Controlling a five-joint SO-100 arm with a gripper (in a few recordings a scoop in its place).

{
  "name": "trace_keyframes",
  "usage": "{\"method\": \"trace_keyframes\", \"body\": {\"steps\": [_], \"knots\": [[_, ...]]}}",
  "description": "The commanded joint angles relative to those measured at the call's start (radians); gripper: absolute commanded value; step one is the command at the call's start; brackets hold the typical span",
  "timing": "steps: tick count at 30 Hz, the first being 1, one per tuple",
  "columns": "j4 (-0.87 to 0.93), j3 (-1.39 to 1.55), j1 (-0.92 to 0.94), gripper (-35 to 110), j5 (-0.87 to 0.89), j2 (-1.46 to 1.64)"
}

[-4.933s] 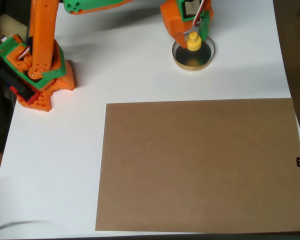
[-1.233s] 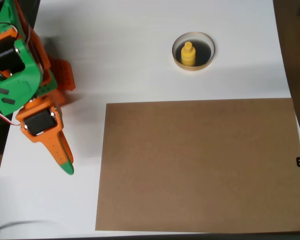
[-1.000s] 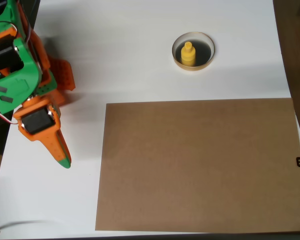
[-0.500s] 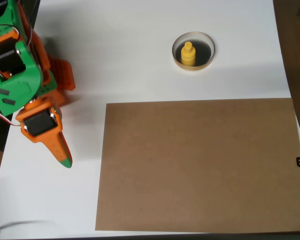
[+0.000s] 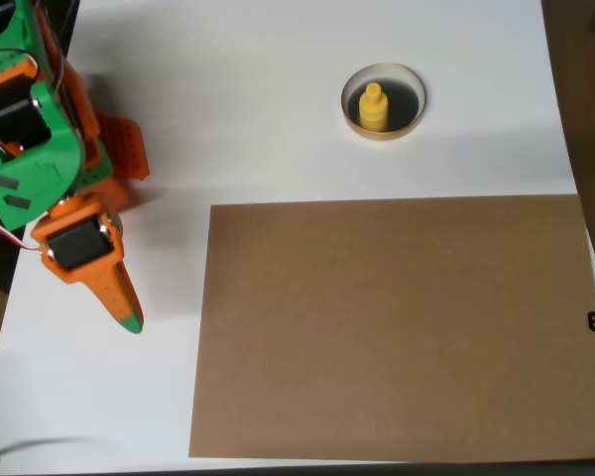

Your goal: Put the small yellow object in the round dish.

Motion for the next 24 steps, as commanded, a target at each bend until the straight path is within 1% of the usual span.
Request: {"method": "trace_keyframes", "body": {"steps": [1,24], "knots": [[-0.002,0.002,0.017,1,-0.021,0.020],[-0.002,0.002,0.017,1,-0.021,0.020]]}}
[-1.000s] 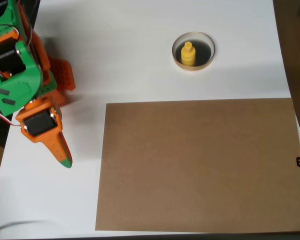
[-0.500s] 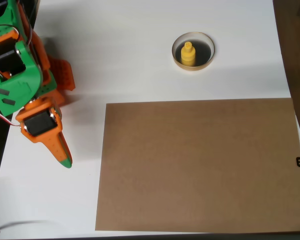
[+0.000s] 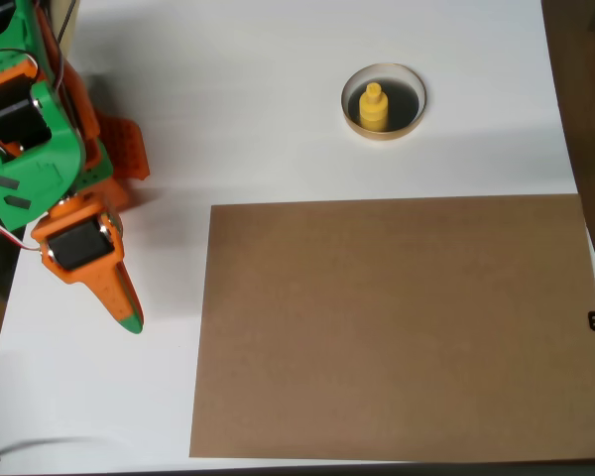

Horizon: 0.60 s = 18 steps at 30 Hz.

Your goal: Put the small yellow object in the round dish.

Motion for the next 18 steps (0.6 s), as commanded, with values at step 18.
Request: {"method": "trace_keyframes", "body": {"steps": [18], "knots": [[-0.002,0.002,0.017,0,-0.021,0.020]]}}
